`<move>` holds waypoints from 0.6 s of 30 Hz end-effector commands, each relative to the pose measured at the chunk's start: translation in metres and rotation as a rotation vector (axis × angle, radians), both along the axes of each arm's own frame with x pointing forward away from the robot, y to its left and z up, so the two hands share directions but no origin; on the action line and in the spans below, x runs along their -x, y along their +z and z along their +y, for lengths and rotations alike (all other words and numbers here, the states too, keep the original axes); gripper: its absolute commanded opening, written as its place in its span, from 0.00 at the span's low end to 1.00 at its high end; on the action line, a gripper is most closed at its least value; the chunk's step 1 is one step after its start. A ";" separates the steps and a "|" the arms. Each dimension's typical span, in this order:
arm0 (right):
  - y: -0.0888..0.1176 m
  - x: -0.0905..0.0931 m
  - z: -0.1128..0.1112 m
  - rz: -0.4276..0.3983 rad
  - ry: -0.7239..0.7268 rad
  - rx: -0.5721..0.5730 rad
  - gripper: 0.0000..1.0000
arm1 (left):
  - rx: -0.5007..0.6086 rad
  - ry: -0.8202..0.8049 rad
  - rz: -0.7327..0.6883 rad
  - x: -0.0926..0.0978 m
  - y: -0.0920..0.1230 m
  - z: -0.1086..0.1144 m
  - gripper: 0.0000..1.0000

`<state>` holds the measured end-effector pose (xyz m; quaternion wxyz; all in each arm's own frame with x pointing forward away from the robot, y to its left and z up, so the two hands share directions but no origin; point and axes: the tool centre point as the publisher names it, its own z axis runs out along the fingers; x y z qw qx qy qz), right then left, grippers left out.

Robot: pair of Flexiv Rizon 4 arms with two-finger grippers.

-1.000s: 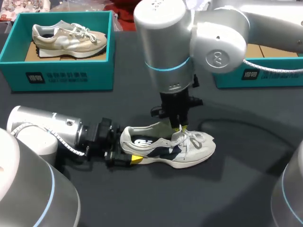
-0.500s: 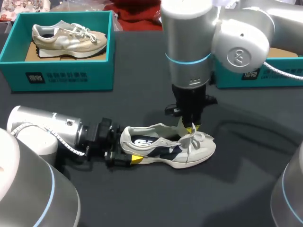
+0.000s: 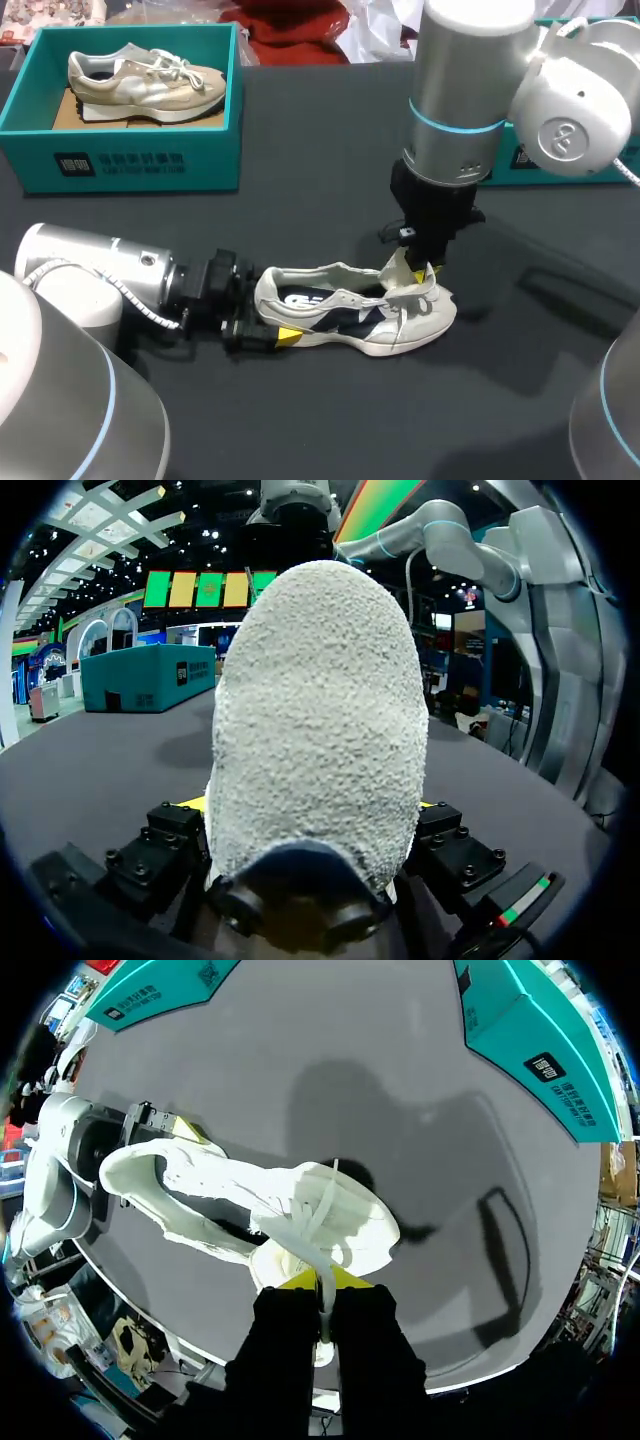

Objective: Take the shoe out of the shoebox, open the shoe tongue, remove and reinsert the insole, then place the shoe into the shoebox

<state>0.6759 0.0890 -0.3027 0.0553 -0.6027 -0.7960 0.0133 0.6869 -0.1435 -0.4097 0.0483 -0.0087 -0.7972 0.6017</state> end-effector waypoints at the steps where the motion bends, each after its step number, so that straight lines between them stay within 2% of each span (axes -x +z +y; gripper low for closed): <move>1: -0.003 0.004 -0.017 -0.004 0.002 -0.116 0.00 | -0.001 0.000 0.000 -0.001 -0.004 0.003 0.00; 9: -0.012 0.007 -0.031 -0.051 0.053 -0.220 0.00 | -0.001 0.000 0.000 -0.001 -0.004 0.003 0.00; 18: -0.028 0.002 -0.039 -0.030 0.056 -0.266 0.00 | -0.001 0.000 0.000 -0.001 -0.004 0.003 0.00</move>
